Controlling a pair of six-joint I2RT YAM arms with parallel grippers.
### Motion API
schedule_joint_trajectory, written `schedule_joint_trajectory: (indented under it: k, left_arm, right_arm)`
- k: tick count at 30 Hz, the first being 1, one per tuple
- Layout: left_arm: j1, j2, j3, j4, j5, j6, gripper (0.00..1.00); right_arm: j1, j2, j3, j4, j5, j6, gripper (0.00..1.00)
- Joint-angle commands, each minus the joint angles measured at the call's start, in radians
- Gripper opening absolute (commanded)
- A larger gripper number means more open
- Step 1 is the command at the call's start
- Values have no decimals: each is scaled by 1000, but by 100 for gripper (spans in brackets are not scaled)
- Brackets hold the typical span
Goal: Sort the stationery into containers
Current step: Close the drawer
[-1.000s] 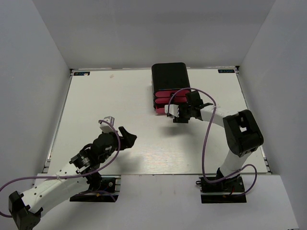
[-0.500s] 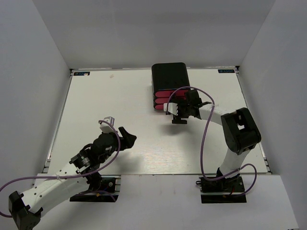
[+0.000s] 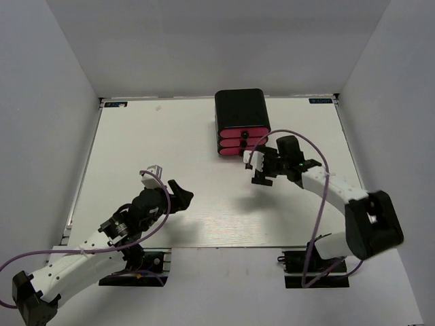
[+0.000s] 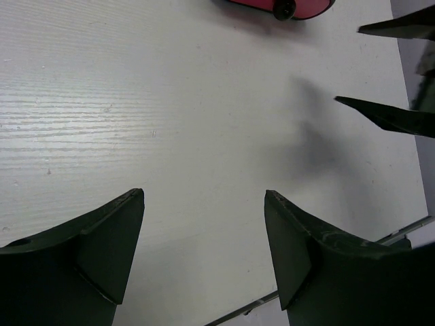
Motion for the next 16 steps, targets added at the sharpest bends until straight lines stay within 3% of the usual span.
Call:
schedule_joint_trajectory:
  k: [1, 3, 4, 5, 7, 10, 16]
  left_arm:
    - [-2, -8, 21, 9, -9, 16, 81]
    - [-2, 4, 30, 20, -9, 39, 81]
    - [-2, 18, 30, 34, 0, 39, 81]
    - [-2, 18, 30, 34, 0, 53, 81]
    - [-2, 32, 53, 59, 0, 77, 97]
    - [-2, 59, 76, 85, 10, 105, 100]
    - [-2, 90, 113, 131, 10, 158, 100]
  right_arm:
    - [-3, -195, -51, 14, -63, 300, 90]
    - [-2, -242, -56, 7, -61, 408, 90]
    - [0, -280, -59, 0, -52, 574, 90]
    - [1, -318, -57, -3, -25, 625, 90]
    - [0, -369, -51, -24, 3, 769, 90]
    - [-6, -438, -36, -55, 49, 863, 90]
    - [-14, -495, -46, -92, 184, 903, 90]
